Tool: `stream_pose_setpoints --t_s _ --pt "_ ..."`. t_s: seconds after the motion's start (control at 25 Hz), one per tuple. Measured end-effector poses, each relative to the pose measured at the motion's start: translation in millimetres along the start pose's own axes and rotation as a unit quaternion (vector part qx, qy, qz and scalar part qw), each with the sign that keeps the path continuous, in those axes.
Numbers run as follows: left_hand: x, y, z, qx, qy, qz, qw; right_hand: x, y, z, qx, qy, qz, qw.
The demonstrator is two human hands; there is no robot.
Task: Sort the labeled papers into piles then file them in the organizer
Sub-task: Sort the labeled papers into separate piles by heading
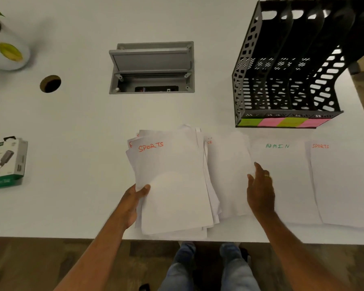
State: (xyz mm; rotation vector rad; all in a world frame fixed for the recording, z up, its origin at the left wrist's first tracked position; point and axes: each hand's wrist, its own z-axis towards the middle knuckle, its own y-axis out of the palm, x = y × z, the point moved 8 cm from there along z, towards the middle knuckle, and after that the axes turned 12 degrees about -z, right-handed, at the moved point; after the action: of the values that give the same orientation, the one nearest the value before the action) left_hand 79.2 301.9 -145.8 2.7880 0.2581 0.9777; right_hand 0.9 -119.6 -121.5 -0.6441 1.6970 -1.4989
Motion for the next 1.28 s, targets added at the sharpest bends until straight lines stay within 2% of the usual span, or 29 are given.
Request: stream_pose_setpoints --t_s 0.08,0.12,0.16,0.24,0.28,0.32,0.36,0.44,0.56,0.72,0.84,1.12,1.28 --pt "-2 -2 3 -0.013 -0.008 0.006 1.000 -14 -14 -5 0.034 0.024 0.040 0.998" --pt "-4 -1 4 -0.018 -0.010 0.009 1.000 -28 -20 -10 0.030 0.024 0.108 0.993" --pt "-6 0 6 -0.023 -0.012 0.012 1.000 -48 -22 -15 -0.007 0.028 0.192 0.981" --pt "-10 6 9 -0.041 -0.020 0.014 0.999 -96 -12 -34 -0.160 0.034 0.297 0.941" --pt "-12 10 10 -0.050 -0.025 0.010 0.998 -116 -3 -45 -0.239 0.030 0.296 0.924" --pt "-13 12 11 -0.055 -0.031 0.005 0.998 -130 4 -54 -0.286 0.024 0.277 0.917" --pt "-13 12 13 -0.056 -0.034 0.000 0.998 -136 8 -59 -0.292 0.021 0.255 0.922" --pt "-13 12 15 -0.059 -0.041 -0.009 0.997 -130 10 -58 -0.248 0.057 0.259 0.932" --pt "-12 16 13 -0.082 -0.053 -0.024 0.995 -115 10 -52 -0.198 0.104 0.299 0.928" --pt "-10 30 13 -0.092 -0.044 -0.029 0.994 -103 1 -43 -0.141 0.084 0.290 0.943" --pt "-11 44 17 -0.067 -0.013 -0.024 0.997 -88 -5 -35 -0.112 0.076 0.273 0.952" --pt "-30 96 25 -0.079 -0.005 -0.007 0.997 -8 -22 -15 -0.050 0.133 0.241 0.960" --pt "-51 140 30 -0.086 -0.010 -0.002 0.996 82 -58 12 0.023 0.172 0.167 0.971"
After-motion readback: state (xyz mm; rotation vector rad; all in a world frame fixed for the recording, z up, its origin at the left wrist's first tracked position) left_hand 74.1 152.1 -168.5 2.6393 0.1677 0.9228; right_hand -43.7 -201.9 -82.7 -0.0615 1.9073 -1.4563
